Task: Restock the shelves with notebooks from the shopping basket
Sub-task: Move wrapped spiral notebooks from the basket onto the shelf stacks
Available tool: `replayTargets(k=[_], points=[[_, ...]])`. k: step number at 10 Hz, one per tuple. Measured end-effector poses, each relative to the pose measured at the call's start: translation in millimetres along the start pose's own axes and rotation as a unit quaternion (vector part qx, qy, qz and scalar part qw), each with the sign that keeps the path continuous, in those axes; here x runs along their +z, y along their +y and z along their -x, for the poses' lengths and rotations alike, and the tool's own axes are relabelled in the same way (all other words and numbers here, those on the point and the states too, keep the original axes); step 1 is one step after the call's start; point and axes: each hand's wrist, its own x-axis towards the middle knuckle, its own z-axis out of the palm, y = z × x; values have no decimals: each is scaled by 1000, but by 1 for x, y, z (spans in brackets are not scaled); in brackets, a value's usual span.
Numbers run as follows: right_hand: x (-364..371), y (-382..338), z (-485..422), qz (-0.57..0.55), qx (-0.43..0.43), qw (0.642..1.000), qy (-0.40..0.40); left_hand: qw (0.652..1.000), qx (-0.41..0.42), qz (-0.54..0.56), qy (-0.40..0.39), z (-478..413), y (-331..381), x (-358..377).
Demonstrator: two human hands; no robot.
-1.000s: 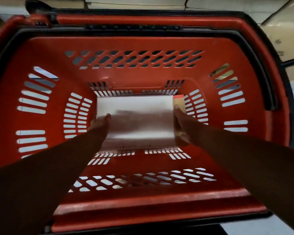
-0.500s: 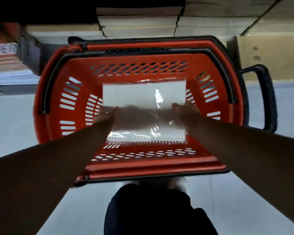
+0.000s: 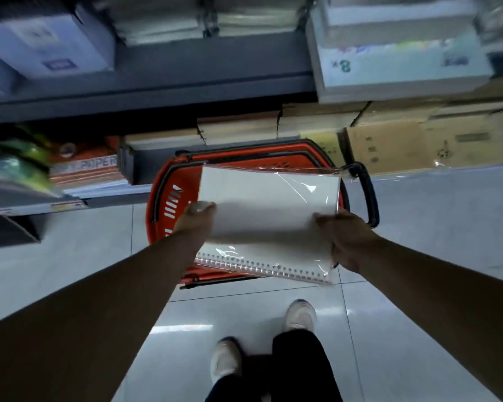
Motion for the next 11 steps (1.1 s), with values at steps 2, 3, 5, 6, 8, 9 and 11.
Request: replayTargets(k=[2,3,5,6,8,9,11], points=[[-19,-16,70,-72,-32,997,-9,969,77,-234,5,80,24,-12],[-25,-29,111,-99,-51,994,-10,956,122,-260,-60,124,32,-18],[-30,-51,191,-142,-87,986,-14,942,188,-275,-46,194,62,-28],[-32,-60,221,-166,-112,980,-14,935,248,-252,-13,218,75,-36],[-27,-84,279,-226,-140,963,-36,963,214,-147,68,268,107,-58],[-27,-98,306,-247,-148,957,-37,991,134,8,-2,285,122,-61],[-38,-117,355,-269,-197,942,-43,987,142,30,-70,352,151,-74]])
